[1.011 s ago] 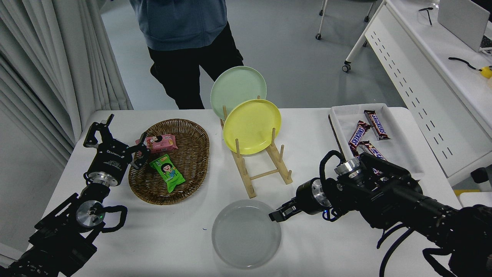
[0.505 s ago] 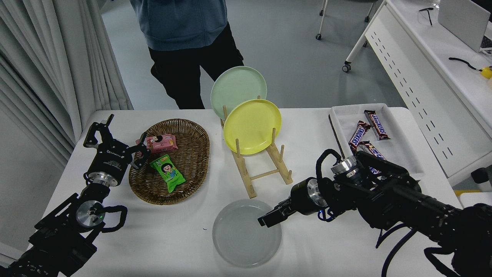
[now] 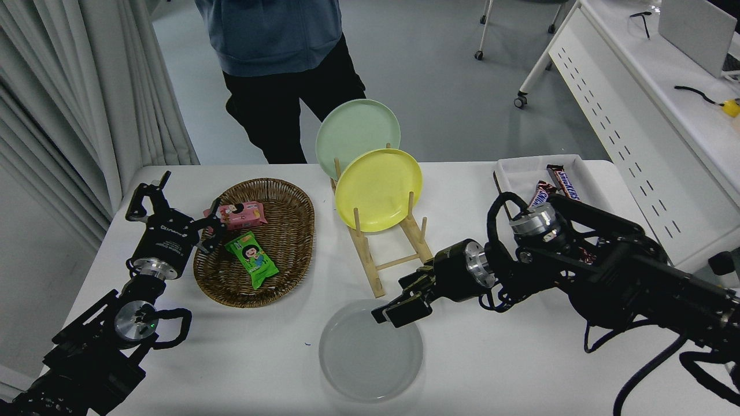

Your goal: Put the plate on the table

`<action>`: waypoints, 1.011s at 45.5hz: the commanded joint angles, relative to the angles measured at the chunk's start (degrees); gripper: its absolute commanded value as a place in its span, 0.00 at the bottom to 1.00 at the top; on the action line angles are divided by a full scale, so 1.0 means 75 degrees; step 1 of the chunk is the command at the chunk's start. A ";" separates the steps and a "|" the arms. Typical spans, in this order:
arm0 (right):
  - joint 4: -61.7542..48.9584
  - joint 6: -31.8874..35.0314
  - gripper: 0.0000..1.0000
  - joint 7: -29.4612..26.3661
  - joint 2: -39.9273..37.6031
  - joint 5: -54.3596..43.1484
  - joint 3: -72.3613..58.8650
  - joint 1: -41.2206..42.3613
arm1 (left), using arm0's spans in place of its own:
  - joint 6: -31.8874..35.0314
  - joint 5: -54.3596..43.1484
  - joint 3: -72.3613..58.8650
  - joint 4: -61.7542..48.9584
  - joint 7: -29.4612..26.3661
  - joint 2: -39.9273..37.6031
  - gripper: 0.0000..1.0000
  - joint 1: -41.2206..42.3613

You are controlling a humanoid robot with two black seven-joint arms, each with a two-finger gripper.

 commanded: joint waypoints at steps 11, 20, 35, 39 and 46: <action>0.0871 0.0291 1.00 0.0007 -0.1201 -0.0039 0.0814 0.1286 | 0.0000 0.0000 0.0000 0.0006 0.0000 0.0000 1.00 0.0000; 0.0836 0.1757 1.00 0.0042 -0.1706 -0.0051 0.0779 0.1943 | 0.0000 0.0000 0.0000 0.0006 0.0000 0.0000 1.00 0.0000; 0.0765 0.4007 1.00 0.0732 -0.2292 -0.0753 0.1000 0.2143 | 0.0000 0.0000 0.0000 0.0006 0.0000 0.0000 1.00 0.0000; 0.0707 0.4254 1.00 0.1634 -0.2421 -0.0836 0.1107 0.2037 | 0.0000 0.0000 0.0000 -0.0006 0.0000 0.0000 1.00 0.0000; 0.0543 0.4945 1.00 0.3415 -0.2491 -0.1701 0.1165 0.1675 | 0.0000 -0.0012 0.0000 0.0006 0.0000 0.0000 1.00 0.0000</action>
